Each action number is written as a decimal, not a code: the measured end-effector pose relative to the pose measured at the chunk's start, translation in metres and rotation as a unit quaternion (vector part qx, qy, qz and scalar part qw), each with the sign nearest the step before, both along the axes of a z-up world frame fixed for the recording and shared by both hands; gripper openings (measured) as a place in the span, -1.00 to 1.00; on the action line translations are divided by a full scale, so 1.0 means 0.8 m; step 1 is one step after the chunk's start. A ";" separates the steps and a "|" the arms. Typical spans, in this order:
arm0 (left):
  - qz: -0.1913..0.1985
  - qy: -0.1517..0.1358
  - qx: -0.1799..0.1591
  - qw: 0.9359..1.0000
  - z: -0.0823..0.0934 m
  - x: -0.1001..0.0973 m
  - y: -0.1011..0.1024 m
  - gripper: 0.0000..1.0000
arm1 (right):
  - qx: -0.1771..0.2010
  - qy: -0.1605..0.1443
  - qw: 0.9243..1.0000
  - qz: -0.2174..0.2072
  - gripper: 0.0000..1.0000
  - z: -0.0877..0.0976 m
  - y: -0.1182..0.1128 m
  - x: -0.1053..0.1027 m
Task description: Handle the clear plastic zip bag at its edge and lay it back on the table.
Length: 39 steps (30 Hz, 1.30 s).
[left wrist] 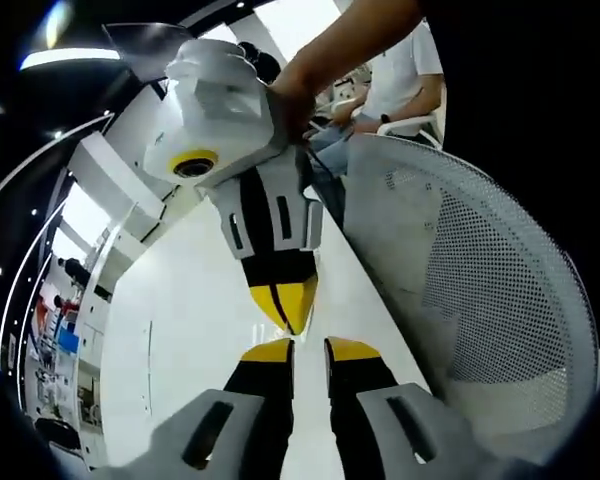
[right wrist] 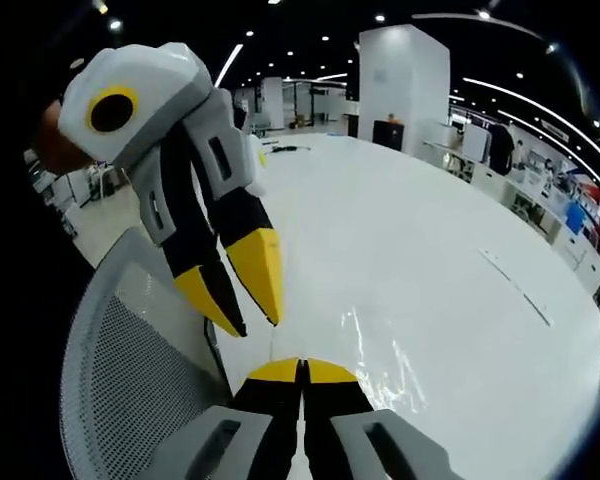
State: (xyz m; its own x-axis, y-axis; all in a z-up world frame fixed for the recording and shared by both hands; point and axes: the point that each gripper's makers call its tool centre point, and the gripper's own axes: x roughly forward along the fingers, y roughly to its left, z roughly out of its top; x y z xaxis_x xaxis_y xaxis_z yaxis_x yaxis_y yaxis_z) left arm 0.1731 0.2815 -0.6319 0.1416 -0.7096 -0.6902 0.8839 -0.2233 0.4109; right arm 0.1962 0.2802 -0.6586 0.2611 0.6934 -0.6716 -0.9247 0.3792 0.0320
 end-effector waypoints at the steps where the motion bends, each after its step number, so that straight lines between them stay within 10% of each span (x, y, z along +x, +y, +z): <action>1: -0.002 0.003 0.000 1.000 -0.001 -0.001 -0.003 -0.81 | 0.000 -0.001 1.000 0.000 -1.00 0.001 0.000 0.000; 21: -0.011 -0.010 0.019 1.000 -0.026 0.001 -0.008 -1.00 | 0.003 -0.001 1.000 -0.009 -1.00 0.013 0.001 0.005; 39: 0.020 -0.029 0.015 0.999 -0.031 0.011 0.007 -1.00 | 0.013 -0.068 0.997 -0.020 -1.00 0.064 0.001 0.031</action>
State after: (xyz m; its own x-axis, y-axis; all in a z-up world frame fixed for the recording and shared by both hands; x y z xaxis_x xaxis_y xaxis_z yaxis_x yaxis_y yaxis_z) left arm 0.1821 0.2871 -0.6563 0.2090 -0.6822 -0.7006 0.8676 -0.2013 0.4548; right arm 0.2212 0.2813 -0.6075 0.3759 0.6975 -0.6101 -0.9057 0.4157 -0.0828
